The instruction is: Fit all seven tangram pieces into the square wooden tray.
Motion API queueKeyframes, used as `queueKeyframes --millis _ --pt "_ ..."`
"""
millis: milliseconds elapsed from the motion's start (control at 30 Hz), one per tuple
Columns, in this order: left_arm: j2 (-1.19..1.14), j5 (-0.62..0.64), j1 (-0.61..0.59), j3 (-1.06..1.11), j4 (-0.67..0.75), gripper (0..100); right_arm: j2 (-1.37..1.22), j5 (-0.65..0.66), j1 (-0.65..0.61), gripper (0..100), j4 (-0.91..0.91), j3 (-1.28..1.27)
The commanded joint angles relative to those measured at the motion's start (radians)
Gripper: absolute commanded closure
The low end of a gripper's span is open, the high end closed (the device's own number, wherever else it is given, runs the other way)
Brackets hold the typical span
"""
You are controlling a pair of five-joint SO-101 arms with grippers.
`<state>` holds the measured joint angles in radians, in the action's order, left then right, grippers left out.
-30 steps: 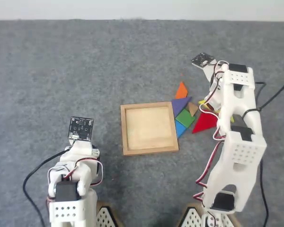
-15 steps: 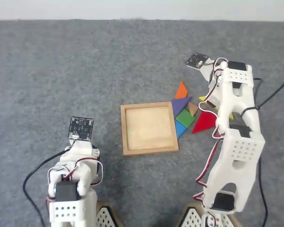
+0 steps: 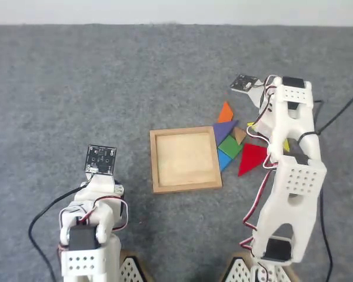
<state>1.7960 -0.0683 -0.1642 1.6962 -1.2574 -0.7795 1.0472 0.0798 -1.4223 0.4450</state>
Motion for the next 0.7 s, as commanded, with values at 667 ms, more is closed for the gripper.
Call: queueKeyframes --millis 667 --pt "0.020 -0.002 0.002 -0.012 -0.003 98 0.228 -0.281 0.021 99.1 -0.147 0.025"
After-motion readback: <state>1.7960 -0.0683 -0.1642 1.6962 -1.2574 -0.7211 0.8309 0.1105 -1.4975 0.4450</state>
